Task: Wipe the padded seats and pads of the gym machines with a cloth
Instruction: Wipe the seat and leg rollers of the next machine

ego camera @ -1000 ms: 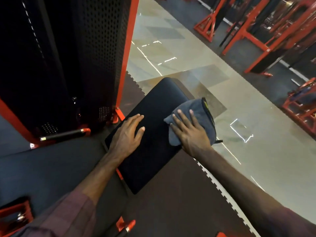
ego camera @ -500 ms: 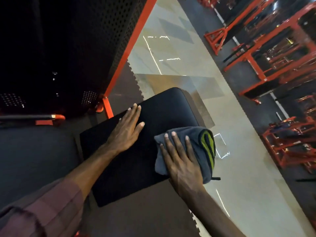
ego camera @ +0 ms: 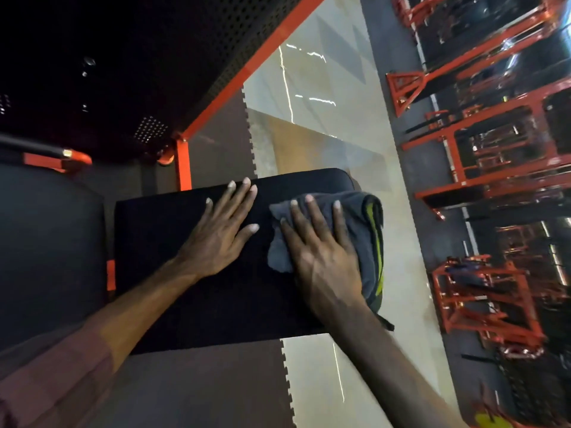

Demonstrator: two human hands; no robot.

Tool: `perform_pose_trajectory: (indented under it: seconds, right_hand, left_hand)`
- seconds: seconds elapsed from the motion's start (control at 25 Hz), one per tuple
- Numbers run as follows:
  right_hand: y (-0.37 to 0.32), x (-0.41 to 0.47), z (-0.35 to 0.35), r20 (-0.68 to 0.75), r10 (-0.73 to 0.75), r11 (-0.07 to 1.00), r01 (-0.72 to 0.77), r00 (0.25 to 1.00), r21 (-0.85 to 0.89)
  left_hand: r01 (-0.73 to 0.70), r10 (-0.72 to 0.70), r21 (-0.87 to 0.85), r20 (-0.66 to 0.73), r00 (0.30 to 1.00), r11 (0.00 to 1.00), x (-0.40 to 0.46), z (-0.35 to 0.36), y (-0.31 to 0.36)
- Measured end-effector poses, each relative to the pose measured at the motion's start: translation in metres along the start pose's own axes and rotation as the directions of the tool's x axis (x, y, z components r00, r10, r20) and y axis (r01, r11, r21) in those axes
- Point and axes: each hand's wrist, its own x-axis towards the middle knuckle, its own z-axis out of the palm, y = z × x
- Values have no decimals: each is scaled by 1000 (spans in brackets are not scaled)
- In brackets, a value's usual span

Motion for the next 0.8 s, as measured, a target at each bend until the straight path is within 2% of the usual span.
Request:
perform_pose_trajectory:
  seconds: [0.08, 0.16, 0.28, 0.36, 0.48, 0.6, 0.72, 0.8]
  right_hand:
    - [23, 16, -4, -24, 91, 996, -91, 996, -1]
    - [13, -18, -3, -83, 163, 987, -160, 983, 32]
    - [-33, -74, 3, 23, 55, 998, -55, 998, 32]
    - [-26, -43, 6, 23, -38, 999, 38, 999, 17]
    - [17, 25, -6, 1, 51, 998, -51, 999, -24]
    - [11, -7, -3, -62, 138, 990, -135, 988, 49]
    - [-29, -60, 18, -42, 32, 998, -30, 999, 50]
    - [-26, -40, 15, -82, 2, 1000, 0, 997, 18]
  left_hand:
    - [4, -4, -19, 9, 1000, 1000, 1, 0, -2]
    - [13, -12, -24, 34, 999, 1000, 1, -3, -3]
    - [33, -33, 2, 65, 997, 999, 2, -7, -4]
    - [41, -41, 4, 55, 998, 999, 1, -5, -2]
    - [43, -42, -11, 33, 999, 999, 1, -1, -1]
    - [35, -34, -15, 38, 999, 999, 1, -1, -3]
    - [6, -6, -3, -2, 1000, 1000, -1, 3, -5]
    - [-29, 30, 15, -68, 997, 999, -1, 9, -7]
